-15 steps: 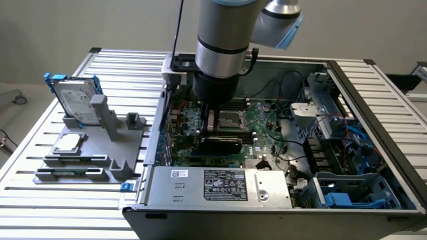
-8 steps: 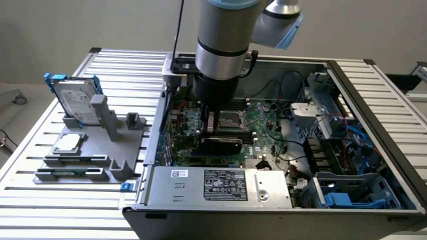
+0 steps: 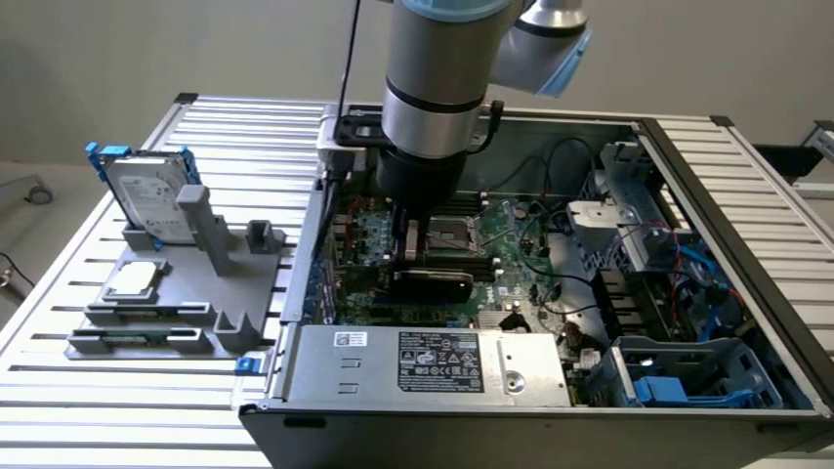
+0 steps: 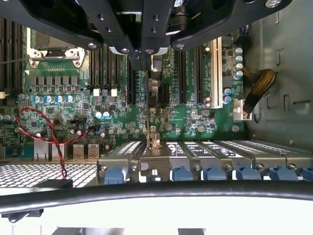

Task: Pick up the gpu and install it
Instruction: 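Press down on the gpu until it lock into place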

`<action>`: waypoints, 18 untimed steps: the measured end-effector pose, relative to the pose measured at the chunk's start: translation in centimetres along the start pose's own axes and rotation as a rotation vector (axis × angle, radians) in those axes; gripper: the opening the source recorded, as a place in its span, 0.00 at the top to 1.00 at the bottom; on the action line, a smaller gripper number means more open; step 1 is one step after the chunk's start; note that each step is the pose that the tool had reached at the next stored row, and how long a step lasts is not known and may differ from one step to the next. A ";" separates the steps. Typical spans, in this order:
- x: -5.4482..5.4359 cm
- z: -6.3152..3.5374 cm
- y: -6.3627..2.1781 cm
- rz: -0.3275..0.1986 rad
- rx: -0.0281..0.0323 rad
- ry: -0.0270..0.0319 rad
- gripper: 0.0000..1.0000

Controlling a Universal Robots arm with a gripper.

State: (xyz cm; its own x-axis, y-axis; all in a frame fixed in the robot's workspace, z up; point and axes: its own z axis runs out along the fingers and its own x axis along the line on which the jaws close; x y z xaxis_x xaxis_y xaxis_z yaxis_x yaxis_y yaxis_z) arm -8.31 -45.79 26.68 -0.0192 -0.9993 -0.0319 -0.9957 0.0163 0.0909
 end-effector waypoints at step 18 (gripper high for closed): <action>-0.1 -2.12 1.01 0.000 -0.0092 0.0011 0.89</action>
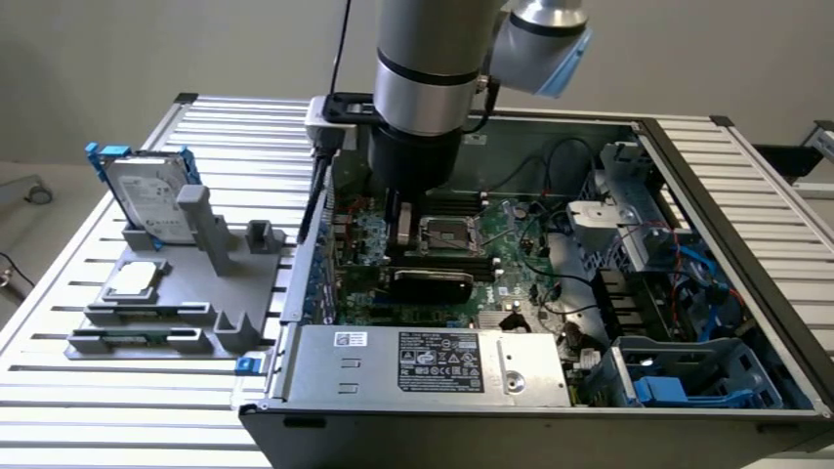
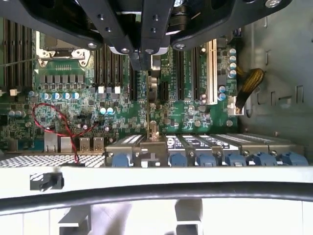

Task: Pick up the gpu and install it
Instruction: 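Press down on the gpu until it lock into place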

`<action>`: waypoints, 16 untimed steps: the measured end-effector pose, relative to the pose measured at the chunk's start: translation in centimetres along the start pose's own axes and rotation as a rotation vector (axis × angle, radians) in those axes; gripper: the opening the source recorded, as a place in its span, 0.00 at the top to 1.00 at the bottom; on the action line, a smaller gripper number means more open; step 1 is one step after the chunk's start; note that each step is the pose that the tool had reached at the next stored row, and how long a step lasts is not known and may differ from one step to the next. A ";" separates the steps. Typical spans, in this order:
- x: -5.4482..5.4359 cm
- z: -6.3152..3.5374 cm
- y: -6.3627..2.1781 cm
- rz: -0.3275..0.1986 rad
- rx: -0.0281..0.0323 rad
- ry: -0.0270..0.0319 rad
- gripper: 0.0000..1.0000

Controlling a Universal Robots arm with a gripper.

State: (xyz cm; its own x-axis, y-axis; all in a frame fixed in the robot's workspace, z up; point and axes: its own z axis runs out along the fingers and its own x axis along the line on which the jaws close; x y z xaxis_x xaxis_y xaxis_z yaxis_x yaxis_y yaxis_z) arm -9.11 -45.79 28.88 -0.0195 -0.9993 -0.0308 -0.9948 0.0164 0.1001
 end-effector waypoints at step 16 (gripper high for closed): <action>0.1 0.20 4.35 0.002 -0.0132 0.0241 0.89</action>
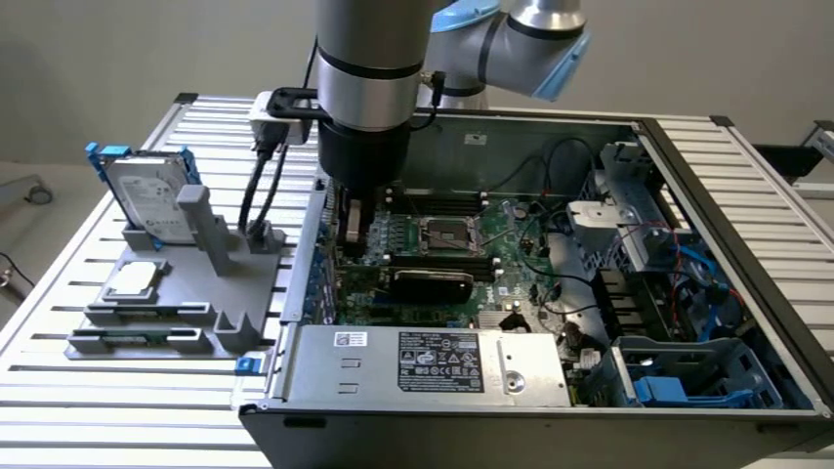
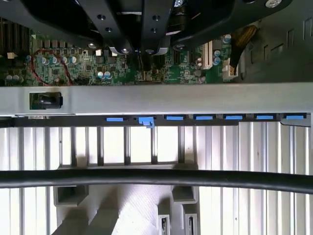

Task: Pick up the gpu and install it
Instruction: 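Press down on the gpu until it lock into place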

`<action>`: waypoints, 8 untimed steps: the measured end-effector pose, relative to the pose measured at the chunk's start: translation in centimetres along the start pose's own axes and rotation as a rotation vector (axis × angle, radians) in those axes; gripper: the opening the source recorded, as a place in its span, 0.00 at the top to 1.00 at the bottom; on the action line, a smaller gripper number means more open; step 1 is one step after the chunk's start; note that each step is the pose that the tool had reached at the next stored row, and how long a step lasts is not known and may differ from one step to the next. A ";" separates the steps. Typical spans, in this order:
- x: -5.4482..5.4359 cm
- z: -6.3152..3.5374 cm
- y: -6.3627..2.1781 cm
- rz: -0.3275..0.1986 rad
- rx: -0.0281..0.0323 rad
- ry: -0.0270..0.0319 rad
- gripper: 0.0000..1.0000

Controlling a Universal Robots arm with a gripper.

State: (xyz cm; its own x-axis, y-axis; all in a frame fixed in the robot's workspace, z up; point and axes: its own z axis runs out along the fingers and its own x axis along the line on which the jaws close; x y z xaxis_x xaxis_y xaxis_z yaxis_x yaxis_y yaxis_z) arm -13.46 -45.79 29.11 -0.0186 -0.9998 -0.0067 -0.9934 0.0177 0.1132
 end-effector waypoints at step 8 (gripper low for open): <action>0.2 -1.06 0.25 0.002 -0.0070 0.0244 0.89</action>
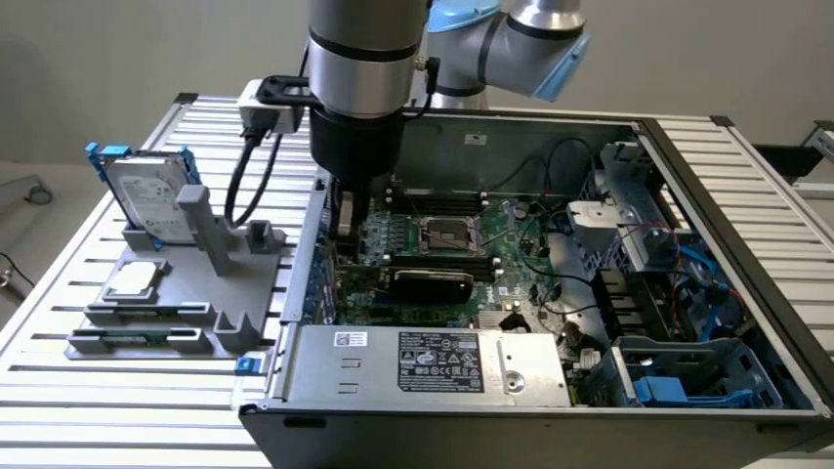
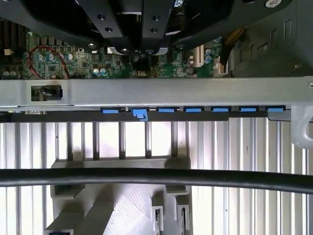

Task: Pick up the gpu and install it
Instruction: 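Press down on the gpu until it lock into place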

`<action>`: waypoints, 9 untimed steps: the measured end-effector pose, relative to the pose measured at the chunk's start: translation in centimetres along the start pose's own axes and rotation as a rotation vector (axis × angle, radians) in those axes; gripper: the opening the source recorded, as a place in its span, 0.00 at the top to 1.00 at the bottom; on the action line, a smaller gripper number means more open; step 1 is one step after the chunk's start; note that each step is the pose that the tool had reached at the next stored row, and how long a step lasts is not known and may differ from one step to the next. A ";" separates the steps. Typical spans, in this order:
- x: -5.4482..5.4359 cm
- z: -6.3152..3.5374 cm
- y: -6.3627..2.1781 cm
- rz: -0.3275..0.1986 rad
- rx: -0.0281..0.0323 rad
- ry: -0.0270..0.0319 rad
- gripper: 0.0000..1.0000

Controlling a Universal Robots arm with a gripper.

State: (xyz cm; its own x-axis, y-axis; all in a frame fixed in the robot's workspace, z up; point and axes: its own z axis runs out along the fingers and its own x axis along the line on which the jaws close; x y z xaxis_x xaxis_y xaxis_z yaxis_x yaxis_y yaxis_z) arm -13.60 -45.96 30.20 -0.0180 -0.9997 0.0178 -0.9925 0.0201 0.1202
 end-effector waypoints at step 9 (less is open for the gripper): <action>0.1 -0.10 0.01 0.011 -0.0061 0.0285 0.89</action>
State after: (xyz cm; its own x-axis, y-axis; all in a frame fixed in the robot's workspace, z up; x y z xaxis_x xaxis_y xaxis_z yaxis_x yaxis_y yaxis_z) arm -13.60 -46.09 30.30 -0.0257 -0.9985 0.0475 -0.9916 0.0315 0.1258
